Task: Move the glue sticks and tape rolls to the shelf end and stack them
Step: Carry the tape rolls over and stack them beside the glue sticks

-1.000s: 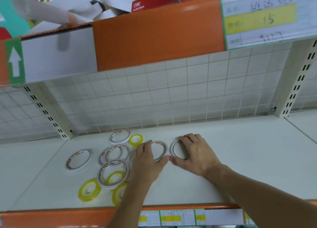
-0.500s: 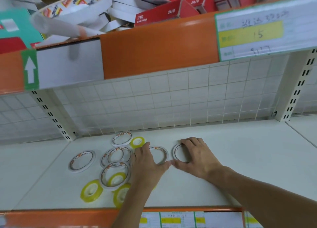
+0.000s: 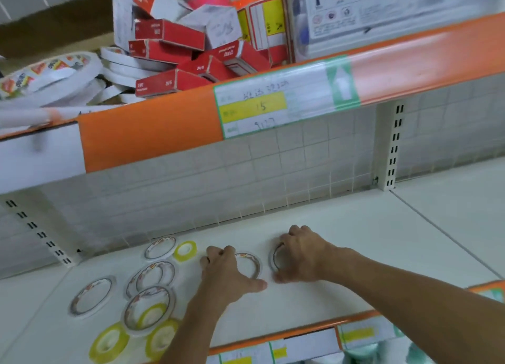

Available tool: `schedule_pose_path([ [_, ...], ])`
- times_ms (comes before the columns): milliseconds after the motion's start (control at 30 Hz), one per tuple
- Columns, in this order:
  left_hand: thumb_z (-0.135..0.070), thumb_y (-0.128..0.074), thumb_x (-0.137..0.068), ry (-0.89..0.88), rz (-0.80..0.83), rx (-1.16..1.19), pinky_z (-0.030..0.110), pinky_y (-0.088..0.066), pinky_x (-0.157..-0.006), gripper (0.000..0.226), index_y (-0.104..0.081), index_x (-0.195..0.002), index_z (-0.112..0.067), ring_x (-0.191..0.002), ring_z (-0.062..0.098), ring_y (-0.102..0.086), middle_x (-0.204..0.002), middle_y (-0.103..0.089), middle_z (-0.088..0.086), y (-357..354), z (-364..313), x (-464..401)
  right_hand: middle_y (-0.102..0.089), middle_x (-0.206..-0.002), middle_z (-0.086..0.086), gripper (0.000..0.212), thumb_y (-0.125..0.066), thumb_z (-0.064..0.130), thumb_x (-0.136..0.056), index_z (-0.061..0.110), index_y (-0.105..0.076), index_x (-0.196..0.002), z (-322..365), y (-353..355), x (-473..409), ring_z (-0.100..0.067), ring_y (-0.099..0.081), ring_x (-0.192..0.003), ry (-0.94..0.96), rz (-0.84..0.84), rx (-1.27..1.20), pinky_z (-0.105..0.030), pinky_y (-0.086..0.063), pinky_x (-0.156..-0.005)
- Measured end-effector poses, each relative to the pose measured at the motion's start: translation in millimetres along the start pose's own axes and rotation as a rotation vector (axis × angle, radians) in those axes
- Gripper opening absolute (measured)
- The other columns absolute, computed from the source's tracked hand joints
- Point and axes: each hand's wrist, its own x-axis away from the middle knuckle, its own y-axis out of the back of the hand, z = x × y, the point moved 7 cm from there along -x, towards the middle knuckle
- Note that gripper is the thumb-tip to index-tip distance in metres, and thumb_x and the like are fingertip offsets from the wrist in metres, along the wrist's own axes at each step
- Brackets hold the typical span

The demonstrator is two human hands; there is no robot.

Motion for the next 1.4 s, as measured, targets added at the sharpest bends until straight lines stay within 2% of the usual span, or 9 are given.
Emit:
schedule_pose_path([
  [200, -0.062, -0.082, -0.061, -0.109, 0.035, -0.063, 0.027, -0.034, -0.098, 0.103, -0.034, -0.140, -0.017, -0.128, 0.024, -0.027, -0.136, -0.027, 0.004, -13.0, -66.8, 2.6, -0.048, -0.127, -0.010, 0.089, -0.064, 0.075, -0.074, 0.012, -0.049, -0.134, -57.6, 23.3, 43.5, -0.028, -0.047, -0.116, -0.054, -0.065, 0.045, -0.038, -0.044, -0.099],
  [400, -0.059, -0.079, -0.065, -0.256, 0.045, -0.064, 0.031, -0.036, -0.106, 0.110, -0.024, -0.150, -0.018, -0.137, 0.020, -0.028, -0.146, -0.031, 0.002, -29.2, -157.2, 14.0, -0.049, -0.126, -0.011, 0.088, -0.066, 0.074, -0.073, 0.012, -0.051, -0.132, -128.7, 44.0, 92.9, -0.029, -0.047, -0.114, -0.143, -0.114, 0.072, -0.038, -0.044, -0.099],
  [667, -0.058, -0.076, -0.066, -0.449, 0.080, -0.076, 0.031, -0.038, -0.104, 0.103, -0.026, -0.148, -0.020, -0.135, 0.019, -0.032, -0.143, -0.031, -0.001, -68.2, -296.0, 44.8, -0.048, -0.129, -0.010, 0.083, -0.066, 0.068, -0.076, 0.012, -0.049, -0.135, -230.9, 73.5, 172.0, -0.029, -0.047, -0.116, -0.285, -0.180, 0.083, -0.038, -0.044, -0.099],
  [833, -0.057, -0.079, -0.067, -0.561, 0.138, -0.091, 0.030, -0.036, -0.102, 0.107, -0.024, -0.150, -0.017, -0.135, 0.022, -0.032, -0.144, -0.029, 0.002, -101.1, -380.9, 67.2, -0.049, -0.127, -0.010, 0.077, -0.064, 0.066, -0.078, 0.012, -0.051, -0.131, -299.0, 81.4, 228.1, -0.028, -0.046, -0.114, -0.392, -0.192, 0.072, -0.039, -0.045, -0.097],
  [1300, -0.063, -0.077, -0.066, -0.768, 0.216, -0.112, 0.032, -0.038, -0.103, 0.108, -0.027, -0.149, -0.017, -0.132, 0.022, -0.038, -0.142, -0.033, 0.003, -180.2, -569.2, 119.4, -0.050, -0.129, -0.010, 0.086, -0.066, 0.067, -0.074, 0.012, -0.049, -0.137, -476.9, 96.0, 389.3, -0.029, -0.048, -0.118, -0.709, -0.248, -0.048, -0.041, -0.045, -0.101],
  [1400, -0.061, -0.077, -0.066, -0.831, 0.229, -0.114, 0.032, -0.040, -0.100, 0.104, -0.030, -0.147, -0.017, -0.130, 0.021, -0.039, -0.140, -0.035, 0.003, -196.5, -608.5, 129.1, -0.051, -0.121, -0.007, 0.077, -0.066, 0.068, -0.072, 0.017, -0.054, -0.128, -504.3, 96.9, 413.3, -0.027, -0.048, -0.113, -0.756, -0.266, -0.064, -0.034, -0.043, -0.095],
])
